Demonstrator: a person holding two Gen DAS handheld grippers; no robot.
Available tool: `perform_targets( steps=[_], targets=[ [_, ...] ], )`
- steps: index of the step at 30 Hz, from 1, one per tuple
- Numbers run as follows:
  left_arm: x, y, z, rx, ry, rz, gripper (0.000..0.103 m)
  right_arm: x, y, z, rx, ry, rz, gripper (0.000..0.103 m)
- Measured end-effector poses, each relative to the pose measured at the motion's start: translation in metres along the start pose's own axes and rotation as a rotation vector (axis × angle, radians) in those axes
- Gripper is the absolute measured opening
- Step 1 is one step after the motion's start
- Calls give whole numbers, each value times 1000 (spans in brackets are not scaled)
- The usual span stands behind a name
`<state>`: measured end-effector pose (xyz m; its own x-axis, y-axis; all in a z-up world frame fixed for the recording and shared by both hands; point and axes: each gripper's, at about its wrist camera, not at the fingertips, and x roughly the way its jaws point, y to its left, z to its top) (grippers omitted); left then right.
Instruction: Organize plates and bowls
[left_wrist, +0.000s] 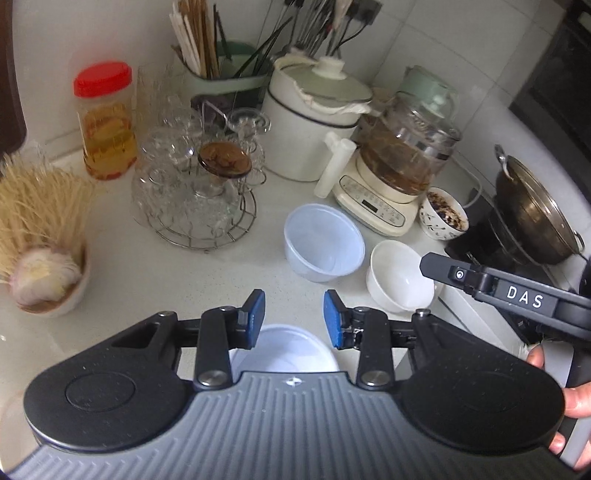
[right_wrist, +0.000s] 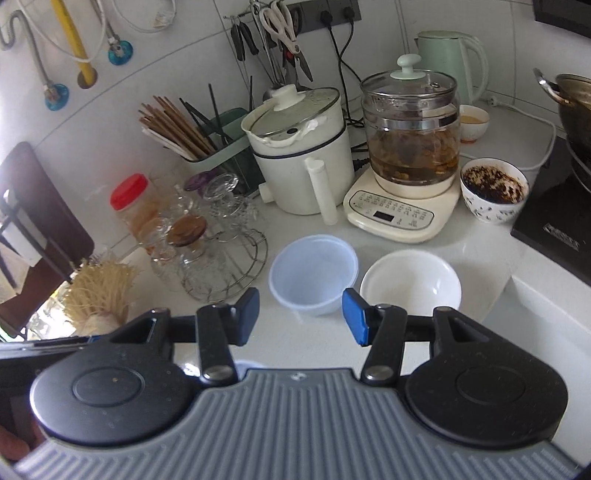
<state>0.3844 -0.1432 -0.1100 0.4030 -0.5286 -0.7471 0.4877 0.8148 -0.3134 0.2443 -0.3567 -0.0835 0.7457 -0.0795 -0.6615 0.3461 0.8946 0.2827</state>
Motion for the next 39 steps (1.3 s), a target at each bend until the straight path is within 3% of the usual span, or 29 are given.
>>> perform_targets(
  steps=[8, 23, 39],
  targets=[
    [51, -17, 17, -106, 43, 77, 40, 44, -36, 28, 21, 89, 55, 53],
    [141, -24, 43, -271, 103, 191, 40, 135, -78, 61, -61, 238, 131, 52],
    [196, -25, 55, -375, 164, 292, 39, 209, -93, 81, -87, 423, 224, 30]
  ],
)
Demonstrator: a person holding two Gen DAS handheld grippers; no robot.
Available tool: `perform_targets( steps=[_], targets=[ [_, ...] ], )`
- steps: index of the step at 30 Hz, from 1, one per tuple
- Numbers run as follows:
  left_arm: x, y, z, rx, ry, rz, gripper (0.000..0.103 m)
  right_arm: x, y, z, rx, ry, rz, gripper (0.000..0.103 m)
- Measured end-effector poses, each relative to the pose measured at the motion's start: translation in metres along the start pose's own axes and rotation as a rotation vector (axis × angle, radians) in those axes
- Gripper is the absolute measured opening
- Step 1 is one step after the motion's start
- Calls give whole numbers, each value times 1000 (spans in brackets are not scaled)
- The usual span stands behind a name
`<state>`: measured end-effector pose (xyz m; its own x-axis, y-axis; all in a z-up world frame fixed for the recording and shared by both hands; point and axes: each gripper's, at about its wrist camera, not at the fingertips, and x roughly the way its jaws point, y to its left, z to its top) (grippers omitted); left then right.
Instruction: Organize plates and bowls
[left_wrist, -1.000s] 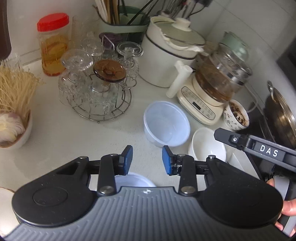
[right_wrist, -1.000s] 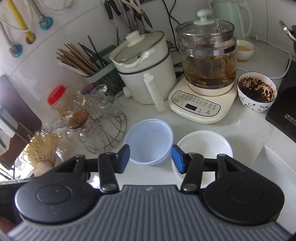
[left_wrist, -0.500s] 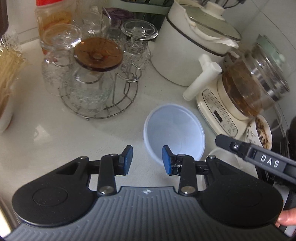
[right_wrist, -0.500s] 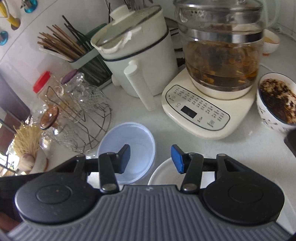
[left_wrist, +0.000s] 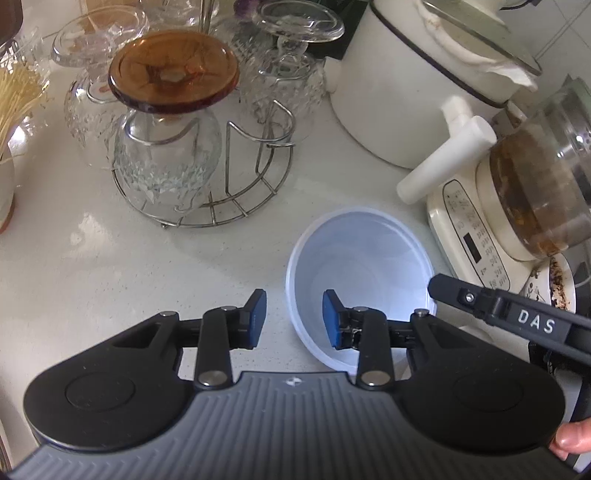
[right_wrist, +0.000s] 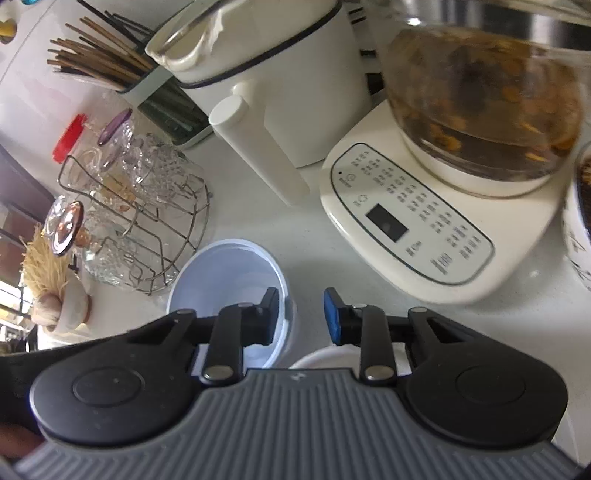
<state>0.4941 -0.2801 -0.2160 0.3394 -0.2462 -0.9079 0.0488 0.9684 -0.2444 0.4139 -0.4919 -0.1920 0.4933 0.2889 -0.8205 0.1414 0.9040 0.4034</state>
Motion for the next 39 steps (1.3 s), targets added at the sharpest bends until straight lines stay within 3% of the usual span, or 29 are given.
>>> perform_targets(
  steps=[3, 10, 12, 18, 27, 39],
  targets=[
    [5, 3, 2, -23, 14, 0, 37, 9, -1, 7, 27, 15, 42, 30],
    [13, 7, 6, -26, 25, 14, 31, 25, 2, 8, 10, 65, 39, 26],
    [16, 10, 6, -27, 32, 13, 20, 30, 3, 8, 14, 77, 34, 20],
    [14, 16, 5, -25, 15, -18, 9, 35, 8, 7, 10, 74, 48, 12],
    [-3, 13, 0, -17, -33, -51, 8, 24, 19, 7, -22, 44, 10, 9],
    [-49, 11, 0, -16, -120, -57, 8, -16, 30, 12, -68, -17, 65, 9]
  ],
)
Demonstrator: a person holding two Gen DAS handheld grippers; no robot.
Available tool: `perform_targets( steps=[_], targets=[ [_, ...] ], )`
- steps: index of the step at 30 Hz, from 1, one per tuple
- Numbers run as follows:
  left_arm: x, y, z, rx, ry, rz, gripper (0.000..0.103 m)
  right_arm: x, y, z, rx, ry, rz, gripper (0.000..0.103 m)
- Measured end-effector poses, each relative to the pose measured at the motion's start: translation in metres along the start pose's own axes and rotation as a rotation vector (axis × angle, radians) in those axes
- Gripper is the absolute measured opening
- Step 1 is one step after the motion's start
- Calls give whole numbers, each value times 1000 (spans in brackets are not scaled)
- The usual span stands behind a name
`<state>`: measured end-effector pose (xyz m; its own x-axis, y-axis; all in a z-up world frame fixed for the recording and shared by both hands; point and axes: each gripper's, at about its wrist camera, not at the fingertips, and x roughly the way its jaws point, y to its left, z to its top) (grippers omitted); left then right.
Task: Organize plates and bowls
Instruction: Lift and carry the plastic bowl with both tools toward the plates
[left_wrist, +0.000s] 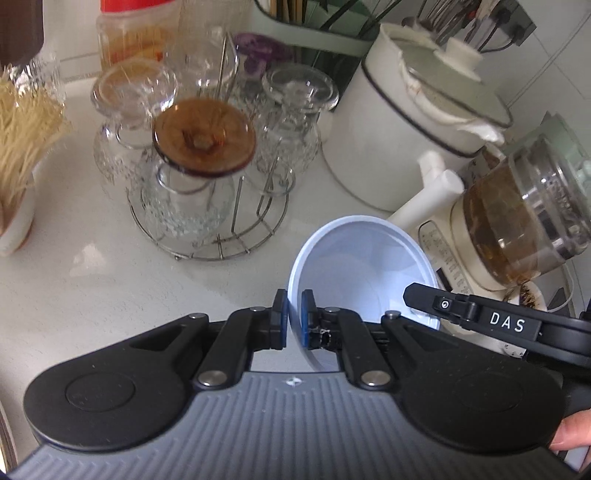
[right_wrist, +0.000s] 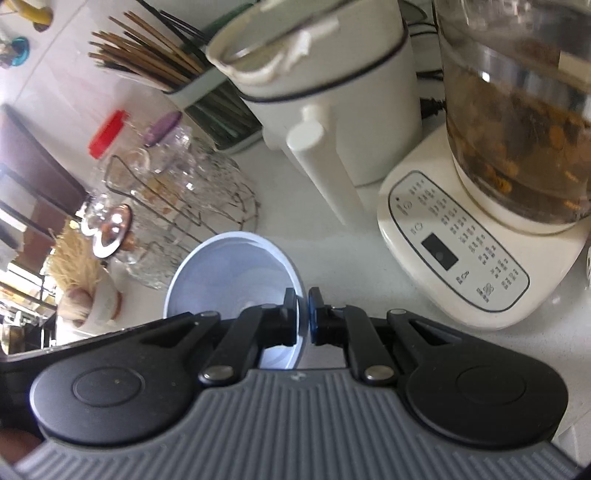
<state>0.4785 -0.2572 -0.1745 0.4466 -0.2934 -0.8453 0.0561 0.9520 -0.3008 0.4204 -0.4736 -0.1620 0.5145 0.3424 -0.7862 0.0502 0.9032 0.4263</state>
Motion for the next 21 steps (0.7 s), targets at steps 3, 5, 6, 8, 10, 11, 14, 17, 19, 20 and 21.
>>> perform_targets(
  steps=[3, 5, 6, 8, 10, 11, 14, 17, 19, 20, 21],
  targets=[
    [-10, -2, 1, 7, -15, -1, 8, -8, 2, 2, -8, -11, 10, 9],
    [-17, -2, 2, 5, -24, -3, 8, -14, 7, 2, -20, -20, 11, 9],
    [-20, -2, 2, 5, -28, -2, 8, -16, 8, 2, -25, -22, 14, 9],
    [-28, 0, 0, -5, -34, -4, 8, -21, 11, 2, -35, -24, 22, 9],
    [-35, 2, -1, -18, -43, -12, 8, -25, 16, 0, -47, -26, 27, 9],
    [-39, 3, -2, -21, -46, -13, 9, -27, 18, 0, -51, -29, 32, 9],
    [-47, 4, -2, -14, -57, -10, 9, -33, 24, -2, -67, -36, 43, 9],
    [-58, 7, -5, -4, -71, -6, 9, -38, 33, -5, -77, -45, 52, 9],
    [-66, 9, -7, -1, -79, -3, 9, -42, 39, -8, -87, -51, 57, 9],
    [-69, 11, -9, -3, -82, -4, 9, -44, 42, -10, -90, -54, 58, 9],
    [-73, 13, -11, -5, -85, -5, 9, -45, 45, -12, -94, -56, 59, 9]
  ],
)
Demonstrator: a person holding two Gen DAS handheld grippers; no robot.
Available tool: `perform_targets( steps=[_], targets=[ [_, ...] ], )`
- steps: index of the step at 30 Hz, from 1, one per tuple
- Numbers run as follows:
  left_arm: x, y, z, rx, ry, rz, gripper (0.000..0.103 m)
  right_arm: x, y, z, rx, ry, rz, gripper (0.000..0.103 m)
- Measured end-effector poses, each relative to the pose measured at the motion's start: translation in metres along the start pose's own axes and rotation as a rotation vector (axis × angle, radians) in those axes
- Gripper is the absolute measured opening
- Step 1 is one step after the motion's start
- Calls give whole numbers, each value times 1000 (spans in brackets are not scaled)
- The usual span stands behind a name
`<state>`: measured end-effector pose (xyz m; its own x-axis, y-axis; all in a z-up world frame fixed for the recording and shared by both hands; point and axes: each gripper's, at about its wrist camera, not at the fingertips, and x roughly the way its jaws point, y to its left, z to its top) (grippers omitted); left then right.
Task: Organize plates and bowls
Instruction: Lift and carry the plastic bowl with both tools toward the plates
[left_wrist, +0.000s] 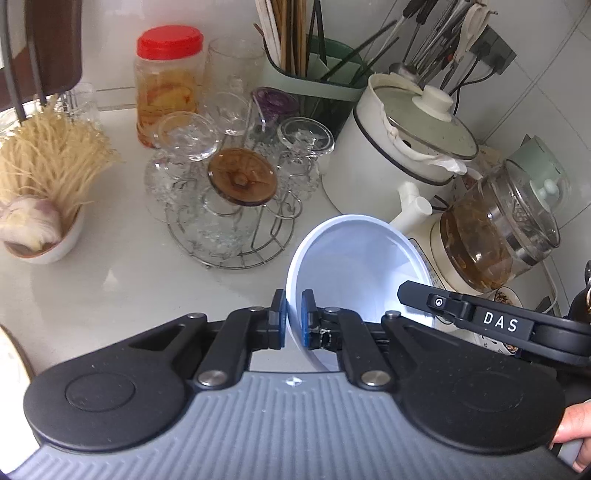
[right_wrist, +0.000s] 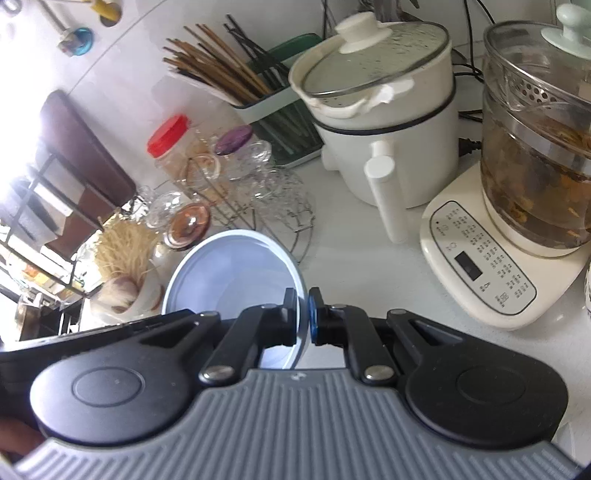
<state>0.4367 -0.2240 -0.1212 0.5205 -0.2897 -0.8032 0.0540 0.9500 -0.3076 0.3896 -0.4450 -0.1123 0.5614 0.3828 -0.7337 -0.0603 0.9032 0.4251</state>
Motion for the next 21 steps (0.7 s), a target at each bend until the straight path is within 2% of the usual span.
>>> perform_targets(
  steps=[9, 16, 21],
  targets=[
    [-30, 28, -18, -22, -21, 5, 9, -9, 41, -21, -80, -25, -19, 9],
    [-44, 59, -22, -25, -8, -53, 9, -14, 70, -38, -90, -45, -55, 9],
    [-54, 69, -26, 38, -39, -70, 9, -21, 86, -54, -75, -73, -85, 10]
  ],
)
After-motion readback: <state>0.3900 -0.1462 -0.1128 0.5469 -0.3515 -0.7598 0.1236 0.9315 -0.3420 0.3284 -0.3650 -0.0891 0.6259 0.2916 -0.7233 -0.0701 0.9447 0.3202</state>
